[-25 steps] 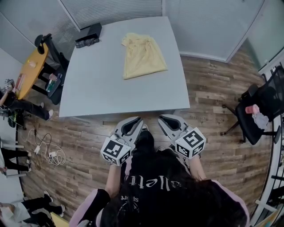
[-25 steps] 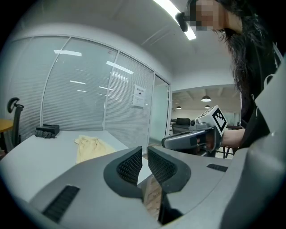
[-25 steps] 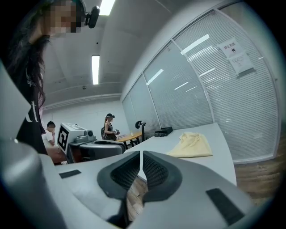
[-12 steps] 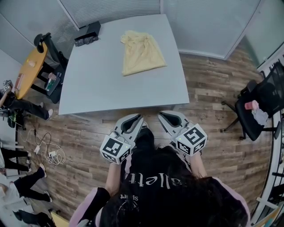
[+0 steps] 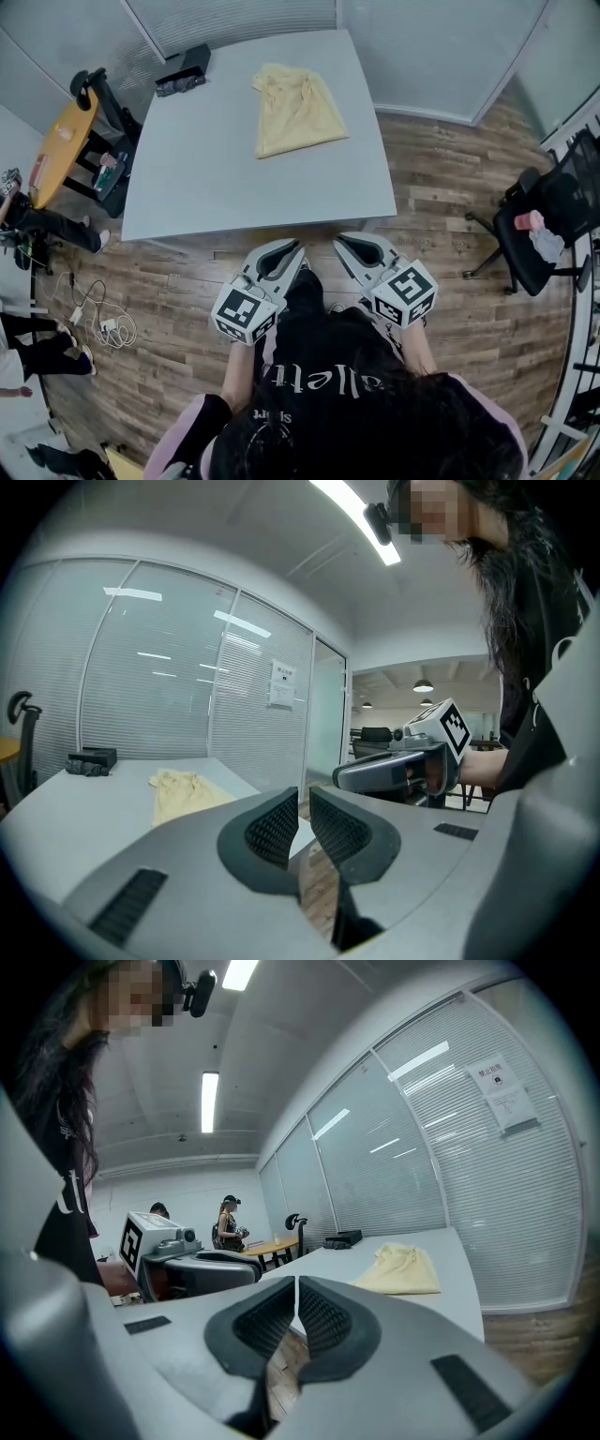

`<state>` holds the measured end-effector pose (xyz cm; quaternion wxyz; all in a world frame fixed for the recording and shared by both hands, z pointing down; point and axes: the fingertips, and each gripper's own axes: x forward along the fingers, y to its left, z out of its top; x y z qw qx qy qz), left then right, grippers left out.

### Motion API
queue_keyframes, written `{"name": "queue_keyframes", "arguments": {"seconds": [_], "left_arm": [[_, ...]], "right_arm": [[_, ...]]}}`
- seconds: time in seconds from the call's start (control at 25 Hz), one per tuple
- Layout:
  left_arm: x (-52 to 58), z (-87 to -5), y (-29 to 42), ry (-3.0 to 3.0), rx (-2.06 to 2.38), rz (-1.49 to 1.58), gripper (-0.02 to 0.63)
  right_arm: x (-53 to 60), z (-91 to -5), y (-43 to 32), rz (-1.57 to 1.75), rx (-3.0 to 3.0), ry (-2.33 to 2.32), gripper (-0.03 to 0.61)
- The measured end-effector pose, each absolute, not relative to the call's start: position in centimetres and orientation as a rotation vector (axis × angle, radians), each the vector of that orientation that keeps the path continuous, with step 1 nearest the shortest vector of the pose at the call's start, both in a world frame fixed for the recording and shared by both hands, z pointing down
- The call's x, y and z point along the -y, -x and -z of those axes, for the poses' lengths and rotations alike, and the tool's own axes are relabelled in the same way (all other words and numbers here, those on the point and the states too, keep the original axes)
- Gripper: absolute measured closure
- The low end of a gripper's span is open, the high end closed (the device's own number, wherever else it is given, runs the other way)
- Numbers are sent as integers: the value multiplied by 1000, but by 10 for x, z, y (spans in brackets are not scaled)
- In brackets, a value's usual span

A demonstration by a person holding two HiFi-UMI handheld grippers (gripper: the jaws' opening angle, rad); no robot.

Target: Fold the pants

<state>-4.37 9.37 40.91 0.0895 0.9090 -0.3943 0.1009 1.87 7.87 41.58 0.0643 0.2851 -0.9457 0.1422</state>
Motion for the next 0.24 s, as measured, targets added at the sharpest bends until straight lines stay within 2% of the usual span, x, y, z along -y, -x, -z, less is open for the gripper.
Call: {"name": "queue_keyframes", "arguments": {"seconds": [0.24], "left_arm": [[-97,-410,40,-2700,1170,-303,555]], "right_arm": [[-83,-415,-23,-426,2852,-863,549]]}}
